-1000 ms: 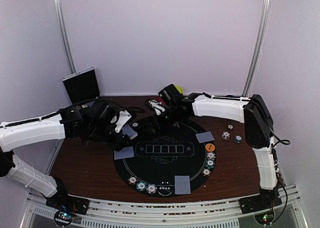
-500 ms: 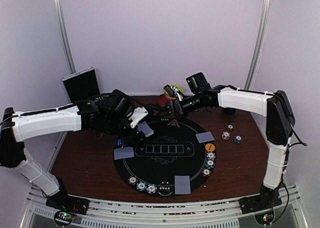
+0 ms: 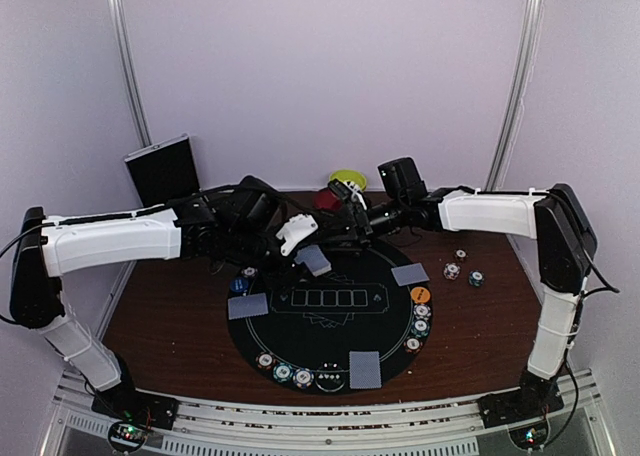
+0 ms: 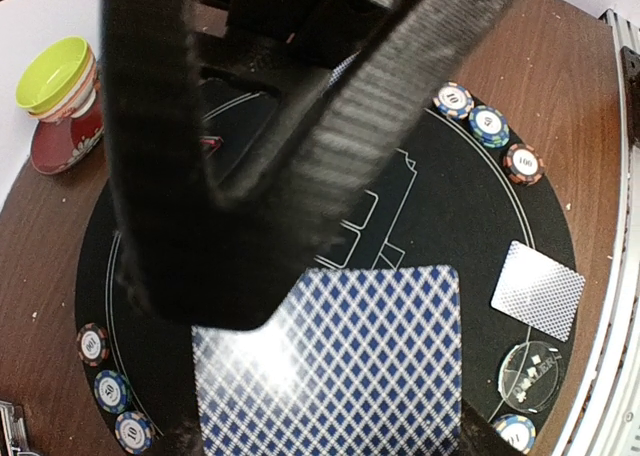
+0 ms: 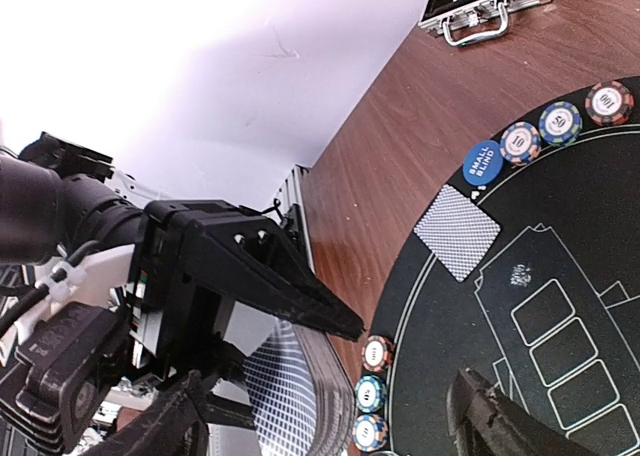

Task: Distribute texas hold em gaming equipment
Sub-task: Pick up the poker card from the face-down deck piles.

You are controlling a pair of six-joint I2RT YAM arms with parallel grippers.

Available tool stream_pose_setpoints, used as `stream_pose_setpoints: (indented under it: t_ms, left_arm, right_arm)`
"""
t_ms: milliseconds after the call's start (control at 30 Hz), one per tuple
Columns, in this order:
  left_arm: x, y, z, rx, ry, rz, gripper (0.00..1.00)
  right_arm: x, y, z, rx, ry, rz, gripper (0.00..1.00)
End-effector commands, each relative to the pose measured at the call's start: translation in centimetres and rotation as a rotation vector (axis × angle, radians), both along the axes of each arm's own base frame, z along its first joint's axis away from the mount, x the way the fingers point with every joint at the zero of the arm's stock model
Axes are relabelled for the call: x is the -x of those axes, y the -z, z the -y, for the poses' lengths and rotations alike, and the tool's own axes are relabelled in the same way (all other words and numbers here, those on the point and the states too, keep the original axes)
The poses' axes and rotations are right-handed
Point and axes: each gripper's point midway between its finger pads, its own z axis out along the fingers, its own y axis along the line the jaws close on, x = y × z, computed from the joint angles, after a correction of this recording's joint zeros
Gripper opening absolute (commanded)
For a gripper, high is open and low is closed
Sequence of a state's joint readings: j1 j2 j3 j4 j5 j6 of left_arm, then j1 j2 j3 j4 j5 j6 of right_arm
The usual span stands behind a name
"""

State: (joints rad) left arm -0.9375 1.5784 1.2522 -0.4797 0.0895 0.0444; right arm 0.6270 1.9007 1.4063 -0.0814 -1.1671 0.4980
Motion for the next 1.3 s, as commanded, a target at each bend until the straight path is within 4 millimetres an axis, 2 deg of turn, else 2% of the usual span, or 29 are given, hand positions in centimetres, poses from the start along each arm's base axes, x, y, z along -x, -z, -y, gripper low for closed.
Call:
stream_pose_setpoints:
  t_ms: [0, 100, 333, 433, 667, 900, 1267]
  left_arm:
    - [-0.3, -1.8, 1.7, 0.073, 0.041, 0.043, 0.63]
    - [-0.2, -1.7, 1.7, 0.075, 0.044, 0.041, 0.62]
    - [-0.2, -1.4, 1.6, 0.068, 0.039, 0.038, 0.62]
    - [-0.1, -1.4, 1.6, 0.071, 0.042, 0.037, 0.62]
    - [0.0, -1.2, 1.6, 0.068, 0.045, 0.034, 0.62]
    - [0.0, -1.1, 1.6, 0.066, 0.044, 0.035, 0.62]
    - [0.2, -1.1, 1.4, 0.062, 0.042, 0.040, 0.62]
  right_arm:
    - [0.7, -0.4, -0.7, -0.050, -0.035, -0.036, 0.82]
    - [1.3, 0.1, -1.3, -0.045, -0.054, -0.057, 0.77]
    - [3.1, 0.7, -2.6, -0.036, -0.102, -0.085, 0.71]
    - [3.2, 1.0, -2.9, -0.030, -0.108, -0.097, 0.62]
    - [2.6, 2.6, -3.1, 0.017, -0.077, -0.109, 0.49]
    - [2.5, 3.5, -3.0, 0.053, -0.076, -0.108, 0.42]
    - [0.6, 4.4, -1.2, 0.105, -0.016, -0.083, 0.34]
